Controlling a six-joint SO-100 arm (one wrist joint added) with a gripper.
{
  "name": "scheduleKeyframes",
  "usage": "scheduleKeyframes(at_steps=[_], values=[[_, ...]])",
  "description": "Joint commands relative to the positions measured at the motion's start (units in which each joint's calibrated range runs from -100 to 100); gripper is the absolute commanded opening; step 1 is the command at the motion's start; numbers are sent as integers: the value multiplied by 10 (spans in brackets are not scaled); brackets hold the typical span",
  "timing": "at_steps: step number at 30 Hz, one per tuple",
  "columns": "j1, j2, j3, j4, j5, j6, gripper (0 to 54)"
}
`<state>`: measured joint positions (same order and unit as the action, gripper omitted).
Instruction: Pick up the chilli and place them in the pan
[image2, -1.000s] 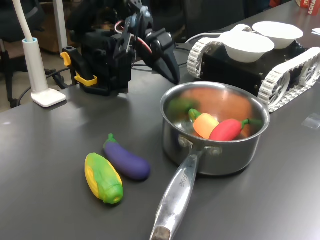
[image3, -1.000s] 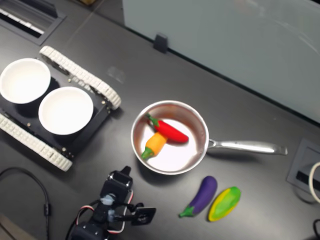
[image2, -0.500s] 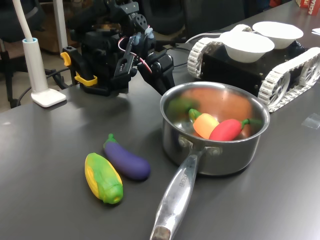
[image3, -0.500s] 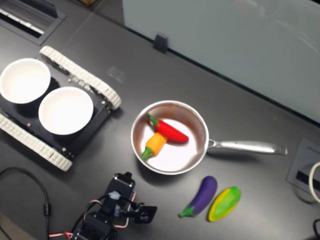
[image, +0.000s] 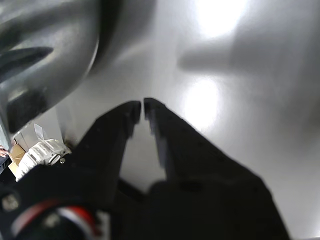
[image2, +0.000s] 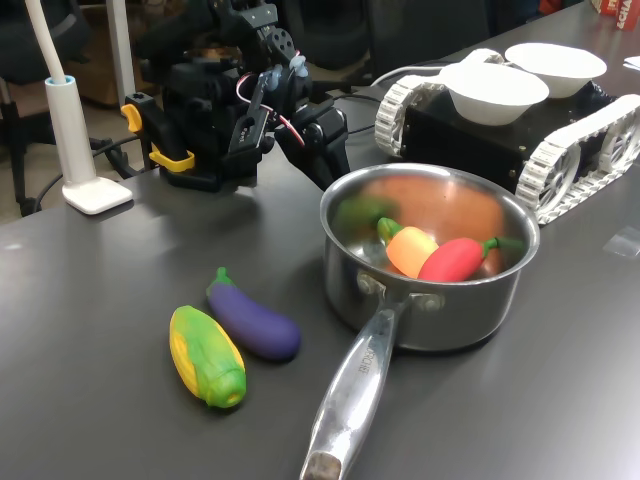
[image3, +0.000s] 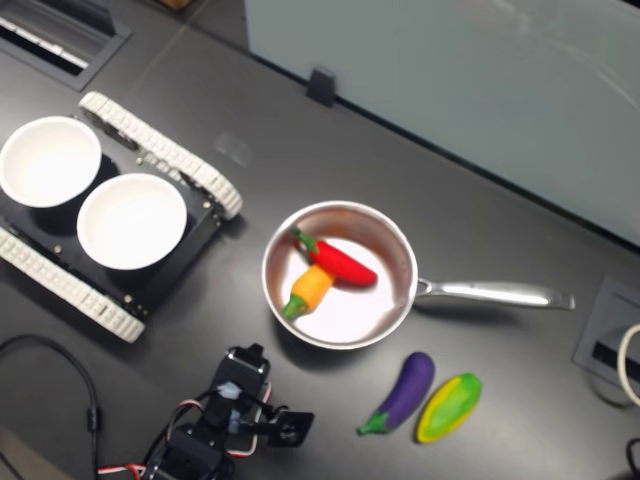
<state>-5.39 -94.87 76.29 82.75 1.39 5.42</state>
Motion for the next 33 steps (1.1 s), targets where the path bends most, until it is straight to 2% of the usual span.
scheduleKeyframes(at_steps=[1, 33], values=[[-21, -6, -12, -30, 16, -4, 0], [-19, -6, -12, -30, 13, -4, 0]])
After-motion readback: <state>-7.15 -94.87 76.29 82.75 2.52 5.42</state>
